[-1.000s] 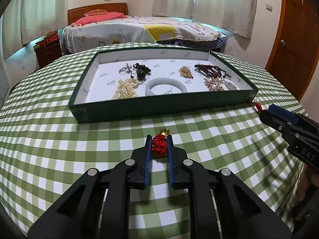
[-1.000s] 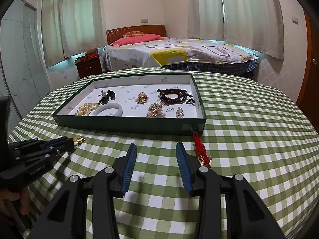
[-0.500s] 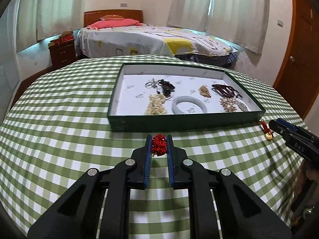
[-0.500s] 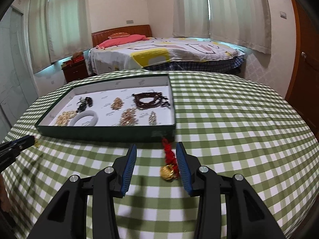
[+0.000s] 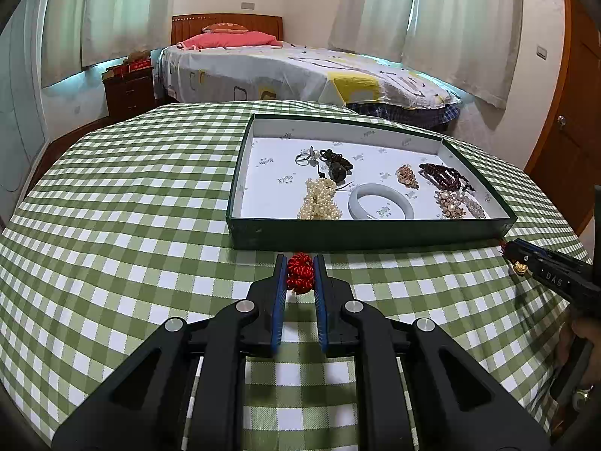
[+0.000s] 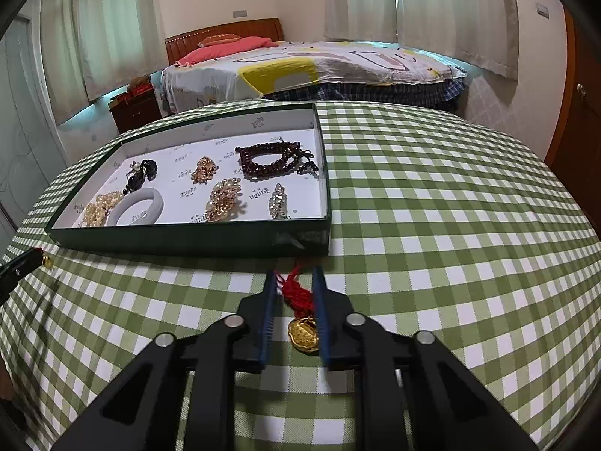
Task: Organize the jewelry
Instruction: 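Release the red knot charm in the box with the left tool while the right tool releases the coin pendant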
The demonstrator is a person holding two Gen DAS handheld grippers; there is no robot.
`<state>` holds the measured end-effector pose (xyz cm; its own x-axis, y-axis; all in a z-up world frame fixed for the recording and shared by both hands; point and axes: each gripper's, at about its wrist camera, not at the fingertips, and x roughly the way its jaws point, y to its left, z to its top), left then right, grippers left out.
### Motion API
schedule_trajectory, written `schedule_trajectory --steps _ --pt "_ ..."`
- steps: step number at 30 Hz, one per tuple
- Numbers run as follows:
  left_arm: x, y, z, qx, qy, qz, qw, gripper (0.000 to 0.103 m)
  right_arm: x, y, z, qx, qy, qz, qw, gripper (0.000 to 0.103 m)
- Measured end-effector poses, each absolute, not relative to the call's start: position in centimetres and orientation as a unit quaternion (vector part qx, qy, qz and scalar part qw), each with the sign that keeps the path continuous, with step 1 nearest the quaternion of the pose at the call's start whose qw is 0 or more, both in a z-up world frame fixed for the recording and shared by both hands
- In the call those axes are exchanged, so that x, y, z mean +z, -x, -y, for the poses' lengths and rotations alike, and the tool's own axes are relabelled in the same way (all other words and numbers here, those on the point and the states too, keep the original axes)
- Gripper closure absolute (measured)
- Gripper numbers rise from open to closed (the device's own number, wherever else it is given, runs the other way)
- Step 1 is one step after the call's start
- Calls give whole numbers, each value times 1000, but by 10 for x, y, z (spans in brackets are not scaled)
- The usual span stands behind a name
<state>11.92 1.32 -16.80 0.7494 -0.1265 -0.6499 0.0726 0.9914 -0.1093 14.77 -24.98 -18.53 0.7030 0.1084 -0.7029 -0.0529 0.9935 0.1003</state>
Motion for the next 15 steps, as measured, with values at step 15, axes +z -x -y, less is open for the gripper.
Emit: schedule_trajectory --steps 15 --pt "-167 -119 -11 -56 40 -348 935 89 -181 -145 248 63 -35 -389 918 71"
